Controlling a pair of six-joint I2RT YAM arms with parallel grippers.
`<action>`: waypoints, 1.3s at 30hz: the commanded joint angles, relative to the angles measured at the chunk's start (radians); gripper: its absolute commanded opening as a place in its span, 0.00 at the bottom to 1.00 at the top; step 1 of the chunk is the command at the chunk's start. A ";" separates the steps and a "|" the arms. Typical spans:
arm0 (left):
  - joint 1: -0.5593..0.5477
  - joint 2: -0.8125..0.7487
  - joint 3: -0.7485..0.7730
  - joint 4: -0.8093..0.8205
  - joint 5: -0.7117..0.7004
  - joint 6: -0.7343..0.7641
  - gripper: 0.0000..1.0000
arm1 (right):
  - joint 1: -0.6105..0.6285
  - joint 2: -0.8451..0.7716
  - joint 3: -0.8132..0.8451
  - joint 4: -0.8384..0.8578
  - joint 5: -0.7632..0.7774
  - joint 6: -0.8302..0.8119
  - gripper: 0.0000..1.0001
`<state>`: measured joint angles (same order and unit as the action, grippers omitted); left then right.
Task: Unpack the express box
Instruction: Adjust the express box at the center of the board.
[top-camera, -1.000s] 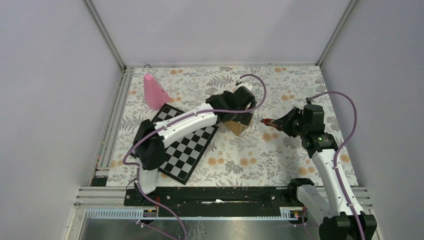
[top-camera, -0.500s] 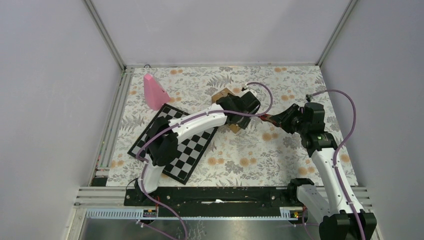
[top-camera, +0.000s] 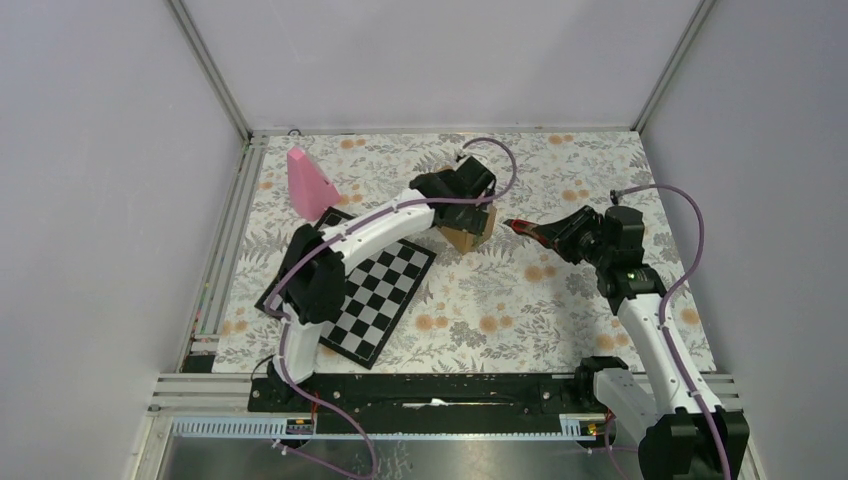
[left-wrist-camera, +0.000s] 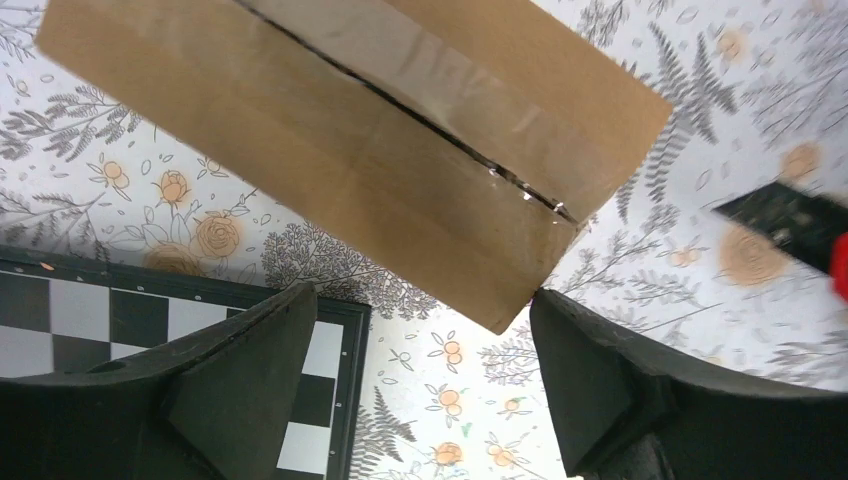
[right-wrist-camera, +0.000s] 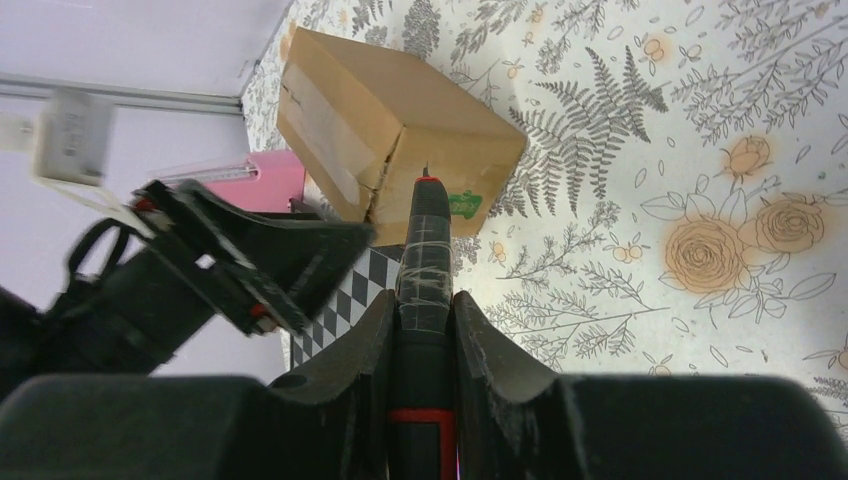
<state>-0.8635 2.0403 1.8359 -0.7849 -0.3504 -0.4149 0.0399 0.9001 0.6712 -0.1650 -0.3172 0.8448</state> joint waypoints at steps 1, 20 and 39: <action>0.109 -0.125 0.069 0.017 0.098 -0.135 0.87 | -0.002 -0.025 -0.020 0.077 -0.016 0.045 0.00; 0.436 -0.113 -0.091 0.330 0.463 -0.476 0.99 | -0.002 -0.089 -0.112 0.147 -0.007 0.102 0.00; 0.414 -0.001 -0.204 0.419 0.533 -0.559 0.99 | -0.002 -0.075 -0.274 0.402 -0.042 0.250 0.00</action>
<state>-0.4541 2.0022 1.6600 -0.2855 0.2161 -0.9657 0.0399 0.8276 0.3954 0.1535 -0.3374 1.0786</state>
